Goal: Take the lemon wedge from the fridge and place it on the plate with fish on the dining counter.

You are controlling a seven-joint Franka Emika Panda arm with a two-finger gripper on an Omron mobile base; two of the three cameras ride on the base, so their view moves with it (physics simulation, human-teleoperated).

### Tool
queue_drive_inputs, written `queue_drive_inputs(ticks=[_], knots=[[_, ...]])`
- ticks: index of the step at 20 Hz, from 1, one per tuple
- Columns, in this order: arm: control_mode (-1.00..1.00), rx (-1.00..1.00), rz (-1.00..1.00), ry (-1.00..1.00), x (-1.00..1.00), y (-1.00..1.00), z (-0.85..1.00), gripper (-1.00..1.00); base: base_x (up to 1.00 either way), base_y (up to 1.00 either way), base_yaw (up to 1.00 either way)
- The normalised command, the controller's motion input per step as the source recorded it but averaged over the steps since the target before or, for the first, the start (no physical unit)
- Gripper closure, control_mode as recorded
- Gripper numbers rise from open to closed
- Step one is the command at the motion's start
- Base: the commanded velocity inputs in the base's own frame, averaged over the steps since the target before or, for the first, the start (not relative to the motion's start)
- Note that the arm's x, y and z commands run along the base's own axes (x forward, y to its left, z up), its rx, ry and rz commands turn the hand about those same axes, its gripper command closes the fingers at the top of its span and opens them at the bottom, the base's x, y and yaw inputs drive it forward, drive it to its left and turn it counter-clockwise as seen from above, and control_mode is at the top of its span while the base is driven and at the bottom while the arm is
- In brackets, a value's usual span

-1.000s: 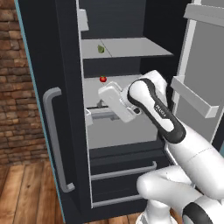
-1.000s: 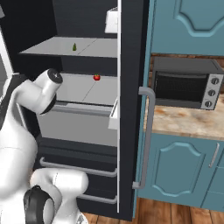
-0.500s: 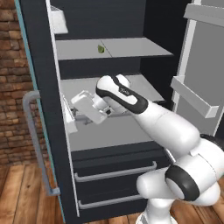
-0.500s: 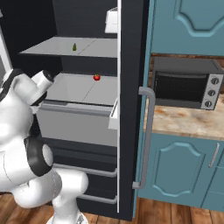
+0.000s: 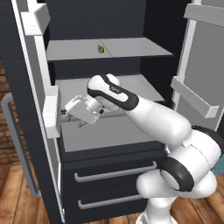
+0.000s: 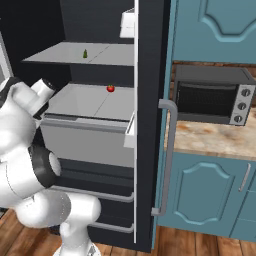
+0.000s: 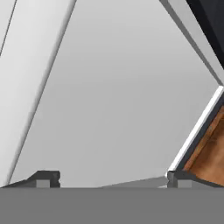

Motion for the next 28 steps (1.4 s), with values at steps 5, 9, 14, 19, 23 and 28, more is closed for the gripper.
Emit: queue_drive_inputs(ticks=[5, 9, 14, 19, 23, 28], knots=[[-1.0, -0.18, -0.11, -0.2, -0.93, -1.0, 0.02, -1.0, 0.0, 0.0, 0.0], [-1.0, -0.28, -0.18, -0.19, -1.0, -1.0, 0.08, -1.0, 0.0, 0.0, 0.0], [-1.0, -0.27, -0.3, -0.13, -1.0, -1.0, 0.19, -1.0, 0.0, 0.0, 0.0], [-1.0, -0.22, -0.45, -0.12, -0.77, -0.98, 0.46, -1.0, 0.0, 0.0, 0.0], [-1.0, -0.29, -0.34, -0.34, -0.18, -0.6, 0.82, -1.0, 0.0, 0.0, 0.0], [-1.0, -0.07, -0.09, -0.08, 0.04, -0.08, 0.83, -1.0, 0.0, 0.0, 0.0]])
